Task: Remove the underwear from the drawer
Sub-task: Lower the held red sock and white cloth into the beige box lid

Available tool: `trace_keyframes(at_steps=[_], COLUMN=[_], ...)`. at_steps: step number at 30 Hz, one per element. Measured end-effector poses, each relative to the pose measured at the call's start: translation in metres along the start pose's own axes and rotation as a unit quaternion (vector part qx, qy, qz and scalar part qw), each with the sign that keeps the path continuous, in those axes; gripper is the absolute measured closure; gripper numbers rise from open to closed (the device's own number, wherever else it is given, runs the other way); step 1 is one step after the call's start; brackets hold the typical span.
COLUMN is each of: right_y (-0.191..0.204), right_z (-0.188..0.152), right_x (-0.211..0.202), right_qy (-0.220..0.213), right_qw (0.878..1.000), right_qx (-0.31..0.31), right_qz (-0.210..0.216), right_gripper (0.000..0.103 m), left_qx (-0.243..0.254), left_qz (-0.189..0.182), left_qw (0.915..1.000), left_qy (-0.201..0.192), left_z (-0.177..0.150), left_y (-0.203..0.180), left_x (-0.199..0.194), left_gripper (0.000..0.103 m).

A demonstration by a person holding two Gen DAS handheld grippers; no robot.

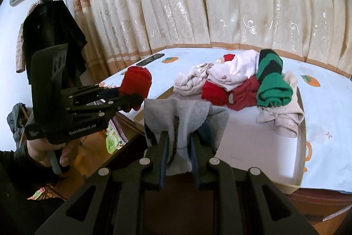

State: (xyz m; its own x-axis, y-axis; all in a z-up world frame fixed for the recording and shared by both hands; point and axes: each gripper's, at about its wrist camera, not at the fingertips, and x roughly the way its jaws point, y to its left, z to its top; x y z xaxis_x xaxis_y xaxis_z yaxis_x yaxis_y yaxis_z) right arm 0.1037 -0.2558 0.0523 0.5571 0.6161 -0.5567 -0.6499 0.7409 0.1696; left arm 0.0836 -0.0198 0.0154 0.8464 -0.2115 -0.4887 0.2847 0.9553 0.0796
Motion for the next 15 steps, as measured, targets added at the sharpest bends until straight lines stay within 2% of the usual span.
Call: trace_keyframes(at_steps=[15], right_y=[-0.005], right_z=[0.031], right_x=[0.015], right_qy=[-0.017], right_qw=[1.0], right_qx=[0.004], right_qz=[0.0], right_gripper=[0.082], left_qx=[-0.014], left_qz=[0.005], left_qw=[0.9999], left_qy=[0.0], left_z=[0.022], left_y=[0.015], left_x=[0.019], left_gripper=[0.075])
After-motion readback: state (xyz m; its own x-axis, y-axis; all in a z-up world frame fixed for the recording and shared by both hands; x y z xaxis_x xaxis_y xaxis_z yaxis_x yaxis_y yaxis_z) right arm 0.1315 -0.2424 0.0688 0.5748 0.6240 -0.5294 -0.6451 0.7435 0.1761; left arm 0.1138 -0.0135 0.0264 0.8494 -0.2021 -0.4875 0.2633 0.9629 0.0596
